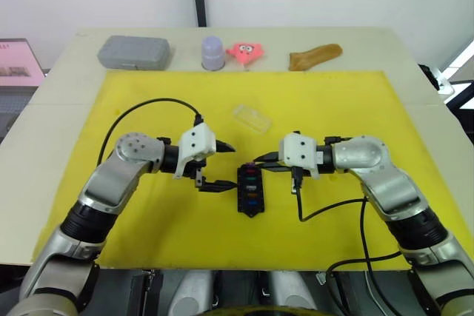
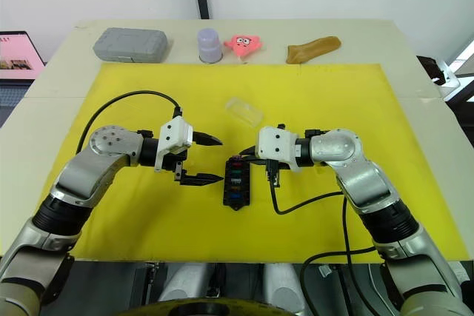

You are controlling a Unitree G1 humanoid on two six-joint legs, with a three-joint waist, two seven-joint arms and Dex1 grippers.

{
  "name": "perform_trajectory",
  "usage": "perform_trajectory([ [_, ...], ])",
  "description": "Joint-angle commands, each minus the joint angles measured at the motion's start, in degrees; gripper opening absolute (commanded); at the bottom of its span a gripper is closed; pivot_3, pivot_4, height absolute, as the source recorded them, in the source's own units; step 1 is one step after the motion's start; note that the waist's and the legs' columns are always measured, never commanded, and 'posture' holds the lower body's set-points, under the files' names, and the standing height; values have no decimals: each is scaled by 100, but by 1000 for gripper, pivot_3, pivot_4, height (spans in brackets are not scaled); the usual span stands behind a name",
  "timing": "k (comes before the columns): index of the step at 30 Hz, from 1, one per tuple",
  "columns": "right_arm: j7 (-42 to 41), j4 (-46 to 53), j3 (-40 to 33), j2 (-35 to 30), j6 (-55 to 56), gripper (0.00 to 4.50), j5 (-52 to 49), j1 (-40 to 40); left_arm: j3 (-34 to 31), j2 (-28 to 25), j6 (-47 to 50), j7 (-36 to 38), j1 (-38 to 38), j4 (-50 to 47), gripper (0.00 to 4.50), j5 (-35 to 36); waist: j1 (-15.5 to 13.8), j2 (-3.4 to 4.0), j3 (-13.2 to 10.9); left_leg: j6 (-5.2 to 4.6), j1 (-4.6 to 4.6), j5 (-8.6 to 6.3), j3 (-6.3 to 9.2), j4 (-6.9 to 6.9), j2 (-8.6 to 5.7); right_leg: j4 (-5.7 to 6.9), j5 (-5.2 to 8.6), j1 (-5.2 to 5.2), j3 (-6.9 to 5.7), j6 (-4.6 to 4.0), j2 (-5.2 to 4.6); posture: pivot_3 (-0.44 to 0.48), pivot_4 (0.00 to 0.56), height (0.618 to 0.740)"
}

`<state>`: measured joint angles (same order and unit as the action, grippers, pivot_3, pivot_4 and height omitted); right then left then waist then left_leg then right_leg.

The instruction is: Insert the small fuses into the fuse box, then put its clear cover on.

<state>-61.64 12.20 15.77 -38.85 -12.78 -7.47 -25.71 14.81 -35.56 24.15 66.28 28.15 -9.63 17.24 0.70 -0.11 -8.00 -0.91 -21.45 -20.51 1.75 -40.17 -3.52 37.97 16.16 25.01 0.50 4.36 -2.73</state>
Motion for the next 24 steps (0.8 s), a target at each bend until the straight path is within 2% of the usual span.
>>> perform_trajectory([
  [1, 39, 59, -8, 40, 78, 0, 45, 25, -77, -7, -95, 2, 101, -123, 4469, 14, 0, 0, 0, 0, 0, 0, 0, 0, 0, 0, 0, 0, 0, 0, 0, 0, 150, 740],
  [24, 35, 376, -47, -38, -195, 0, -16, 99, -76, 38, -174, -23, 76, -102, 4469, -10, -1, 0, 0, 0, 0, 0, 0, 0, 0, 0, 0, 0, 0, 0, 0, 0, 150, 740],
])
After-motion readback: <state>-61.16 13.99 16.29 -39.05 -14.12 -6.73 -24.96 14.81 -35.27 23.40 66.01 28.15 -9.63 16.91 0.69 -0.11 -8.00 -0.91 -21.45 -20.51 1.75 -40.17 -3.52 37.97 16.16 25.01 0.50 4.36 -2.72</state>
